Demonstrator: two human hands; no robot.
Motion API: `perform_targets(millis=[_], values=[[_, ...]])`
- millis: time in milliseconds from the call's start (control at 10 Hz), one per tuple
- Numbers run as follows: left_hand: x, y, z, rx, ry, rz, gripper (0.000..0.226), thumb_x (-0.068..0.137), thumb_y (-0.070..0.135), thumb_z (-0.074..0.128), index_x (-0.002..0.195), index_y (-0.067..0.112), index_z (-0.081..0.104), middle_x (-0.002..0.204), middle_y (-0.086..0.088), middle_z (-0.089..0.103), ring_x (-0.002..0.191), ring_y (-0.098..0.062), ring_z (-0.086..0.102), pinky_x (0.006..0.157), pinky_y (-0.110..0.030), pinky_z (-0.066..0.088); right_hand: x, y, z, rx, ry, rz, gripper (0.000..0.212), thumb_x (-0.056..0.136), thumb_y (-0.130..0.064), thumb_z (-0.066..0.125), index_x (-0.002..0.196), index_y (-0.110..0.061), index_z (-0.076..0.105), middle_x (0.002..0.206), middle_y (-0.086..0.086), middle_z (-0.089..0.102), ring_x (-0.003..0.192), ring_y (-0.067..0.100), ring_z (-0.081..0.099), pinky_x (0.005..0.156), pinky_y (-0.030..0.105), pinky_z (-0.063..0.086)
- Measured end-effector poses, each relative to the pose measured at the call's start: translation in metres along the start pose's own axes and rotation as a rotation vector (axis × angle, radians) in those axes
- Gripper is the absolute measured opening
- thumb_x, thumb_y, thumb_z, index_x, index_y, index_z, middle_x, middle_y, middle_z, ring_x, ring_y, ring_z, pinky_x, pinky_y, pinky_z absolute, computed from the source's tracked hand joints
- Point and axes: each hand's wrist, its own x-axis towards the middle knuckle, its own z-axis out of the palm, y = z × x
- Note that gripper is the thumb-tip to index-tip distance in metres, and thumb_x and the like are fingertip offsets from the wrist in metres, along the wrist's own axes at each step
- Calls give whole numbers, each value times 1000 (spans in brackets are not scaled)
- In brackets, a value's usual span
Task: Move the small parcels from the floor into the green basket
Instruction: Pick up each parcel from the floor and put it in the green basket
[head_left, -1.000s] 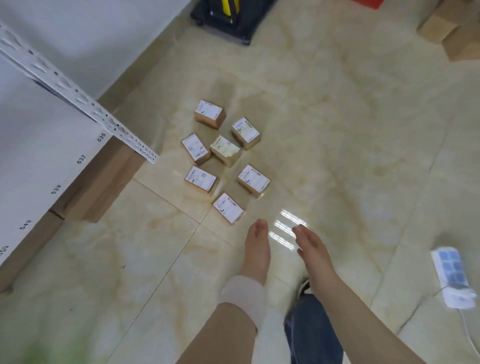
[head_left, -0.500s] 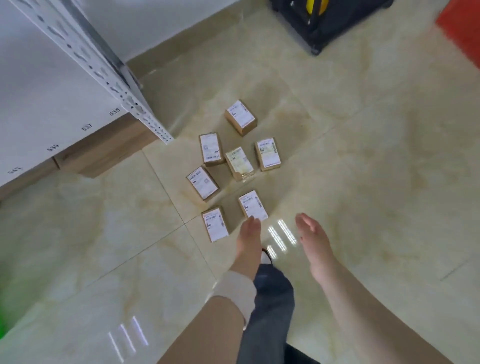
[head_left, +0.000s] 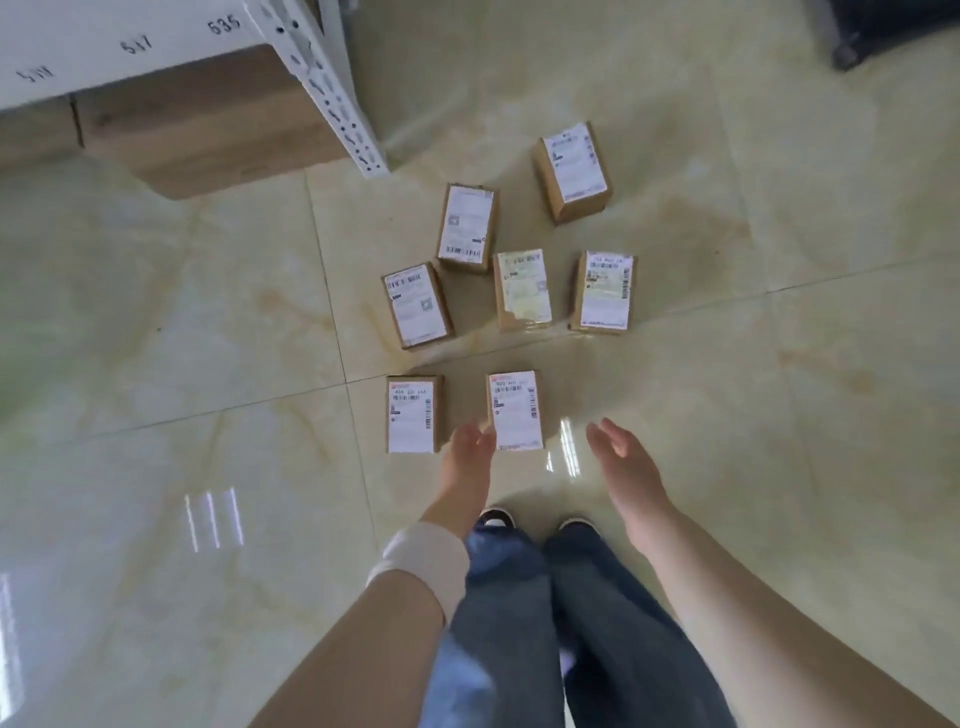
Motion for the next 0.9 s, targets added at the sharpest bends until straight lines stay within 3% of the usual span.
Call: perform_targets(millis=[100, 200, 300, 400, 600, 700, 800, 900], values=[[100, -48, 28, -75, 23, 57, 53, 98, 29, 35, 146, 8, 23, 152, -13, 29, 141, -29, 28, 112, -35, 26, 82, 21, 26, -47, -49, -16, 53, 96, -35, 44, 143, -14, 33, 146, 1, 42, 133, 16, 40, 101, 25, 30], [172, -76, 47, -134, 78, 85, 58, 97, 40, 36, 149, 28, 12, 154, -2, 28, 141, -24, 30, 114, -40, 22, 160, 48, 57, -160, -100, -85, 35, 96, -35, 43, 113, -5, 50, 110, 1, 60, 105, 17, 56, 79, 18, 39], [229, -95, 58, -169, 99, 172, 56, 94, 46, 38, 146, 38, 17, 152, 2, 33, 138, -20, 36, 115, -40, 27, 230, 88, 84, -210, -43, -203, 92, 70, -79, 45, 126, -5, 46, 123, 19, 56, 119, 35, 52, 96, 40, 47], [250, -107, 70, -259, 64, 271, 53, 93, 44, 43, 143, 35, 27, 149, 5, 37, 134, -13, 39, 114, -37, 32, 271, 125, 95, -189, -39, -293, 73, 74, -75, 43, 123, -22, 52, 116, 16, 59, 115, 34, 54, 96, 54, 45], [257, -105, 81, -406, 62, 309, 58, 81, 53, 44, 138, 40, 35, 143, 9, 43, 131, -8, 42, 112, -32, 34, 280, 136, 99, -39, -60, -322, 78, 75, -78, 41, 130, -23, 47, 128, 15, 53, 125, 34, 47, 100, 60, 40], [236, -96, 76, -447, 29, 286, 47, 92, 45, 45, 138, 40, 34, 142, 9, 46, 128, -9, 45, 110, -33, 37, 237, 99, 96, 63, -77, -289, 53, 80, -64, 44, 119, -29, 54, 119, 7, 62, 112, 26, 59, 92, 49, 51], [187, -75, 59, -485, -12, 268, 45, 94, 38, 43, 139, 40, 32, 129, 9, 54, 115, -6, 55, 91, -18, 50, 186, 68, 85, 117, -172, -248, 53, 81, -63, 44, 125, -34, 48, 125, 3, 57, 112, 19, 60, 94, 43, 52], [114, -50, 32, -546, -5, 263, 48, 94, 35, 44, 141, 35, 31, 118, 6, 59, 100, -4, 60, 77, -12, 54, 110, 33, 72, 128, -261, -253, 66, 81, -62, 38, 137, -27, 38, 131, 2, 56, 116, 18, 59, 96, 43, 51]])
